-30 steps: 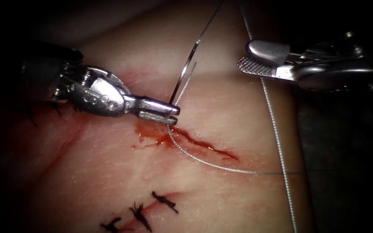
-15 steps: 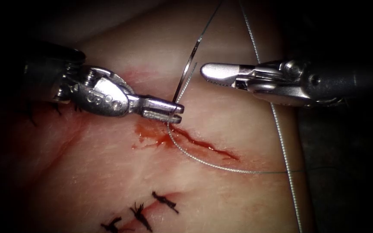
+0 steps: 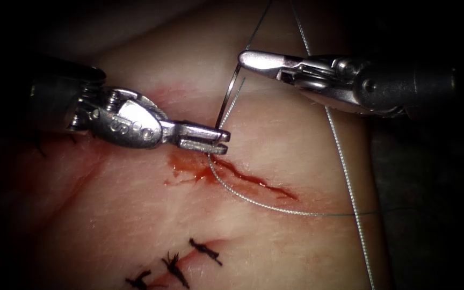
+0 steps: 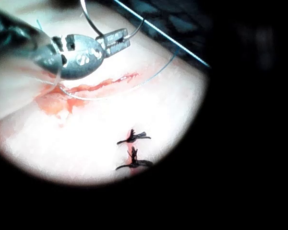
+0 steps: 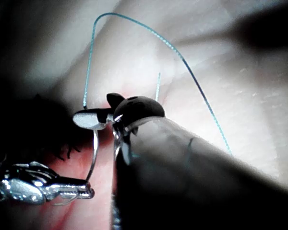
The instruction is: Wound Closure
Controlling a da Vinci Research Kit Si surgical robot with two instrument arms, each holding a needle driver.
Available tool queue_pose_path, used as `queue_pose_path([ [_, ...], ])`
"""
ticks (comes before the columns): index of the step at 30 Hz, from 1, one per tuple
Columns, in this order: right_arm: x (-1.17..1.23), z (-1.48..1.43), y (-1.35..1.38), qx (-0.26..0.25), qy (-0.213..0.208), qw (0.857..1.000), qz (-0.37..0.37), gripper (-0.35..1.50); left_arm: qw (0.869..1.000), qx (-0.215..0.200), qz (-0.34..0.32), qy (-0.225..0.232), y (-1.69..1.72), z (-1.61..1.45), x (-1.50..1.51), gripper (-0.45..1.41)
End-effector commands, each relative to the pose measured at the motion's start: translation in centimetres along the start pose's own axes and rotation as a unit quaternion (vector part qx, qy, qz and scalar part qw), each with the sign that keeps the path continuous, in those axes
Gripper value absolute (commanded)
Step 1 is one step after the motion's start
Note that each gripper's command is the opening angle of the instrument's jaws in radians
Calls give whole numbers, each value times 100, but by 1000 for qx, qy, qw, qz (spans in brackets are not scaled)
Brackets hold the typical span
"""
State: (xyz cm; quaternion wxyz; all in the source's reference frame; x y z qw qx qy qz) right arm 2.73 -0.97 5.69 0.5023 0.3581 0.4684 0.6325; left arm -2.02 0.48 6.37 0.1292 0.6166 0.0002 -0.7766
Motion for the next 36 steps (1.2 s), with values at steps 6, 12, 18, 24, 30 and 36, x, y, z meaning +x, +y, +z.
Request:
queue_pose_path([
  [6,-9,13,1,4,-5,1000,-9,22,1000,2,-6,-1,1,6,-3,-45],
  [12,-13,19,4,3,-4,1000,-11,9,1000,3,-12,-2,2,7,-2,-45],
  [18,-21,24,4,5,-7,1000,-21,56,1000,7,-17,-4,1,7,-2,-45],
  [24,-24,24,3,7,-6,1000,-24,37,1000,10,-24,-6,0,7,-1,-45],
  [30,-24,26,3,16,-7,1000,-23,-35,999,11,-30,-6,0,8,-1,-45],
  [36,-23,25,5,78,-19,996,-47,-35,998,5,-58,1,-6,10,-3,74],
])
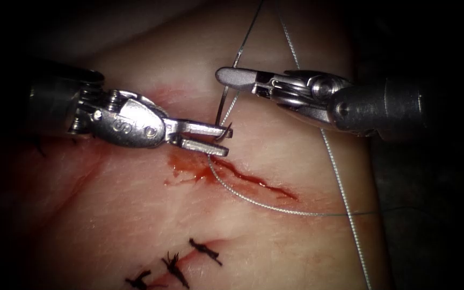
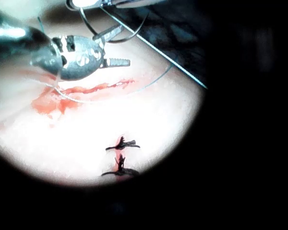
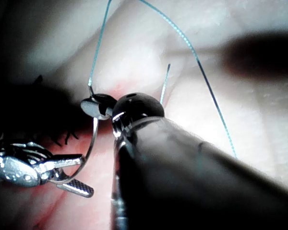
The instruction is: Wound Closure
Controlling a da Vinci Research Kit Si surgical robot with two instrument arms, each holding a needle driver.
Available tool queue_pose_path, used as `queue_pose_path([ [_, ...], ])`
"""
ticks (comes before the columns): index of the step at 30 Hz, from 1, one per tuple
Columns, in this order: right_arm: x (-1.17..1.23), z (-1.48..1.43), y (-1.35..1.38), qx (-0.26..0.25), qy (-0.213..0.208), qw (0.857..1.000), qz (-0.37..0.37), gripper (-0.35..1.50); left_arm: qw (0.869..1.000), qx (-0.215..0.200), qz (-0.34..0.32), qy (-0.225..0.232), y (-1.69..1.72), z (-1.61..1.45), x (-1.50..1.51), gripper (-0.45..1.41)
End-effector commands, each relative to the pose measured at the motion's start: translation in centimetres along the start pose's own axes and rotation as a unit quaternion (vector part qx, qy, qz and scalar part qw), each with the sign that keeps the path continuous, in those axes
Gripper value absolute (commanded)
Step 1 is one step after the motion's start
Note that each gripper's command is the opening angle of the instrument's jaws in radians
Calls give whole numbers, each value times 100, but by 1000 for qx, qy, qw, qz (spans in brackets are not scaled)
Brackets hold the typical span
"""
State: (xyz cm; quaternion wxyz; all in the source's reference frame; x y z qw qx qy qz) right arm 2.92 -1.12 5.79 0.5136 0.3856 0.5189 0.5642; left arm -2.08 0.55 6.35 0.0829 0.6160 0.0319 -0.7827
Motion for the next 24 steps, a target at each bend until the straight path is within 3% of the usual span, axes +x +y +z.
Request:
queue_pose_path([
  [1,-3,5,2,-1,31,999,-30,-35,1000,2,-24,2,-3,5,-5,57],
  [2,-3,2,2,-1,51,983,-176,-35,999,1,-35,7,-7,-3,-3,42],
  [3,-3,1,2,2,56,979,-196,-35,999,7,-40,8,-9,-8,-2,42],
  [4,-3,0,3,0,75,974,-215,-35,998,13,-60,7,-17,-20,3,66],
  [6,-3,-1,3,-18,95,963,-253,-35,996,19,-85,18,-27,-34,8,76],
  [7,-4,-4,3,-32,107,952,-286,-35,993,31,-110,33,-37,-48,11,66],
  [8,-5,-8,4,-47,116,937,-325,-35,984,59,-162,43,-47,-64,12,24],
  [11,-6,-17,5,-54,115,927,-354,-35,968,92,-231,43,-49,-83,2,-33],
  [12,-5,-17,5,-53,113,924,-362,-35,958,101,-265,44,-47,-86,-2,-43],
  [13,-5,-17,5,-55,113,919,-373,-35,944,109,-310,39,-44,-87,-8,-45],
  [14,-5,-15,5,-61,109,909,-397,-35,920,114,-374,31,-40,-87,-15,-45],
  [15,-5,-13,5,-65,107,901,-416,-35,911,112,-397,20,-37,-85,-22,-45],
  [17,-6,-8,4,-79,109,880,-455,-35,914,90,-394,-9,-30,-78,-36,-45],
  [19,-7,-3,3,-86,113,878,-458,-35,913,64,-401,-21,-24,-73,-46,-45],
  [20,-7,-2,3,-80,109,878,-459,-35,903,53,-426,-22,-21,-69,-52,-45],
  [21,-6,0,3,-67,101,879,-461,-35,879,52,-474,-19,-18,-64,-60,-45],
  [22,-6,0,3,-67,101,879,-461,-35,879,52,-474,-19,-18,-64,-60,-45],
  [24,-7,-1,3,-72,105,880,-458,-35,848,54,-527,-14,-15,-59,-65,-45],
])
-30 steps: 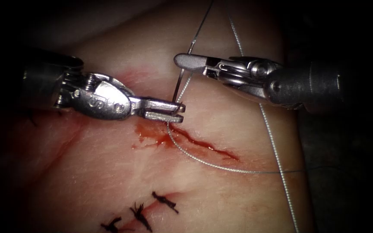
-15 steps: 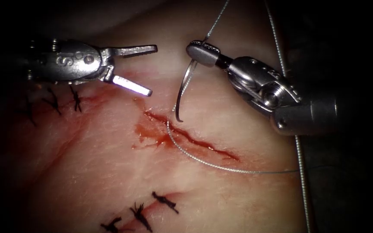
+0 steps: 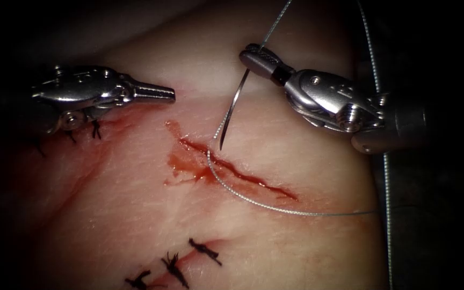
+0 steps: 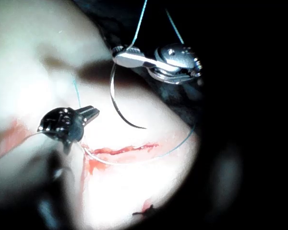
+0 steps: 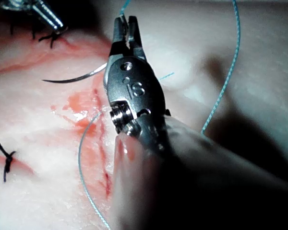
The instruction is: Wound Closure
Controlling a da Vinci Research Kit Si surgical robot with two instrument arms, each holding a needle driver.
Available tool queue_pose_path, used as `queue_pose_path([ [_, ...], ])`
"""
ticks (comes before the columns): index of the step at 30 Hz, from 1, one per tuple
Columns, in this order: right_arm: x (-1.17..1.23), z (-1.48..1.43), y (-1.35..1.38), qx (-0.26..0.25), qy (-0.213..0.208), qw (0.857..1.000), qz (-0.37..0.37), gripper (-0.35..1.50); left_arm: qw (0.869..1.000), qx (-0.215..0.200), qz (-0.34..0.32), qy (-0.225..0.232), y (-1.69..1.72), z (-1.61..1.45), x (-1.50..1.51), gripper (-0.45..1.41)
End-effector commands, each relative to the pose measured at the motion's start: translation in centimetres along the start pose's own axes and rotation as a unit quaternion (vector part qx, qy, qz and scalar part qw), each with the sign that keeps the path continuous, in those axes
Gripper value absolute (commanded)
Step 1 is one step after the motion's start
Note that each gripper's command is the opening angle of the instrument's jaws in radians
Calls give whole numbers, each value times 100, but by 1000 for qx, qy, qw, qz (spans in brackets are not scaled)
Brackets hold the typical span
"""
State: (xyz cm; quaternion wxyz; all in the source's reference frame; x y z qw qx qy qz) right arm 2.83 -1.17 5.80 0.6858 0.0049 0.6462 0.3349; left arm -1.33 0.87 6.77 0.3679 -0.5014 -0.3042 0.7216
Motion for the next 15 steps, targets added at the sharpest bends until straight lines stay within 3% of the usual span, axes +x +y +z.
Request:
queue_pose_path([
  [1,-3,6,-5,-5,-2,1000,19,-35,998,1,-64,3,-2,13,-6,-20],
  [2,-3,6,-5,-5,-2,1000,19,-35,998,1,-64,3,-2,13,-6,-20],
  [3,-2,5,-6,-2,-2,1000,22,-35,993,2,-119,6,-1,17,-7,10],
  [6,-2,5,-8,31,-7,999,22,-35,974,-7,-228,1,2,26,-10,27],
  [7,-2,5,-8,43,-5,999,16,-35,968,-10,-249,-2,2,28,-10,49],
  [8,-2,5,-8,43,-5,999,16,-35,968,-10,-249,-2,2,28,-10,49],
  [10,-1,6,-8,46,1,998,-36,-35,967,-16,-252,-8,-1,27,-9,69],
  [11,-1,6,-9,46,4,997,-57,-35,968,-18,-251,-10,-3,26,-10,71],
  [12,-2,7,-13,38,9,989,-142,-35,974,-26,-226,-19,-7,21,-13,47],
  [13,-2,7,-13,38,9,989,-142,-35,974,-26,-226,-19,-7,21,-13,47],
  [14,-1,7,-14,26,10,983,-180,-35,978,-29,-207,-22,-8,20,-16,29],
  [15,-1,8,-16,15,10,976,-218,-35,983,-30,-181,-25,-9,19,-19,27],
])
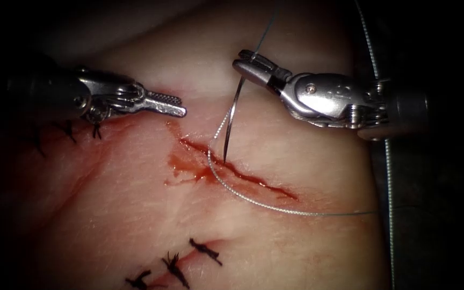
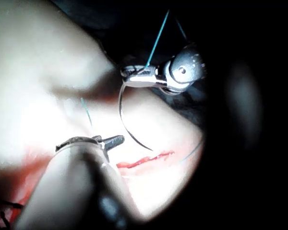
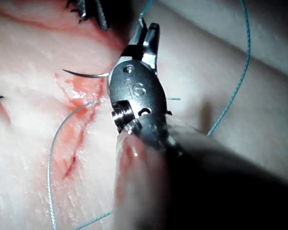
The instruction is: Wound Closure
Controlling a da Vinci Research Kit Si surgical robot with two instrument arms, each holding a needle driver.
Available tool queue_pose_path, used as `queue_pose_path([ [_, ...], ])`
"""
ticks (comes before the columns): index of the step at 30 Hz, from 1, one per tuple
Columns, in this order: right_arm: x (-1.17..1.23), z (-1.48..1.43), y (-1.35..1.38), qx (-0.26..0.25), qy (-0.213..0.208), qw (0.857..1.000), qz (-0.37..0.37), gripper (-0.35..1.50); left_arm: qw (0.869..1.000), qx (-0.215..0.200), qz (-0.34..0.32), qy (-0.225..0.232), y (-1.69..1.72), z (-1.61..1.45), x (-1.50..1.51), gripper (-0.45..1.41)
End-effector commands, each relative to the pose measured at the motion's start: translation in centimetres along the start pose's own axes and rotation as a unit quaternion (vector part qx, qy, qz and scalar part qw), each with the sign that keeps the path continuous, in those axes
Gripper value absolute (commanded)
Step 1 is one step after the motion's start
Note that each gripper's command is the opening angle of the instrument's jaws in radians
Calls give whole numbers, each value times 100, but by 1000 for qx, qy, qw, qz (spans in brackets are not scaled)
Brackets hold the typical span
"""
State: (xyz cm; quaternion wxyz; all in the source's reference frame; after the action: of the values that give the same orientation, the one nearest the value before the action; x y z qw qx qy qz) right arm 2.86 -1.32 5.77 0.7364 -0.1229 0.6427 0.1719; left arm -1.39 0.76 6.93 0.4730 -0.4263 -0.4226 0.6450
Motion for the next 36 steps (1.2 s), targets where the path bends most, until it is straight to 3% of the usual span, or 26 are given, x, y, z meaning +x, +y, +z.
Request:
queue_pose_path([
  [1,6,15,-1,-4,3,999,-45,-35,1000,1,28,-5,-7,7,-5,25],
  [8,11,33,-12,-6,1,998,-66,-35,997,9,62,-49,-28,17,-25,19],
  [12,0,31,-23,-57,-17,998,-27,-35,994,3,93,-65,-30,20,-28,22],
  [14,0,28,-27,-107,-31,993,-29,-35,983,1,166,-79,-31,22,-29,20],
  [16,0,23,-32,-148,-45,987,-36,-35,946,-20,309,-98,-36,26,-31,24],
  [19,-2,22,-35,-156,-50,985,-56,-35,910,-49,394,-116,-42,32,-33,22],
  [20,-3,23,-35,-152,-49,985,-63,-35,902,-58,410,-123,-44,33,-34,17],
  [21,-3,23,-35,-152,-49,985,-63,-35,902,-58,410,-123,-44,33,-34,17],
  [22,-4,23,-35,-151,-49,985,-67,-35,897,-67,418,-129,-46,35,-35,5],
  [23,-5,22,-34,-154,-50,984,-68,-35,889,-90,424,-149,-51,40,-38,-35],
  [24,-6,22,-33,-154,-51,984,-68,-35,884,-99,430,-155,-52,42,-39,-42],
  [34,-13,16,-16,-156,-51,984,-68,-35,907,-101,358,-196,-81,71,-41,-45],
  [36,-13,15,-12,-155,-49,984,-67,-35,920,-86,331,-193,-86,77,-33,-45],
])
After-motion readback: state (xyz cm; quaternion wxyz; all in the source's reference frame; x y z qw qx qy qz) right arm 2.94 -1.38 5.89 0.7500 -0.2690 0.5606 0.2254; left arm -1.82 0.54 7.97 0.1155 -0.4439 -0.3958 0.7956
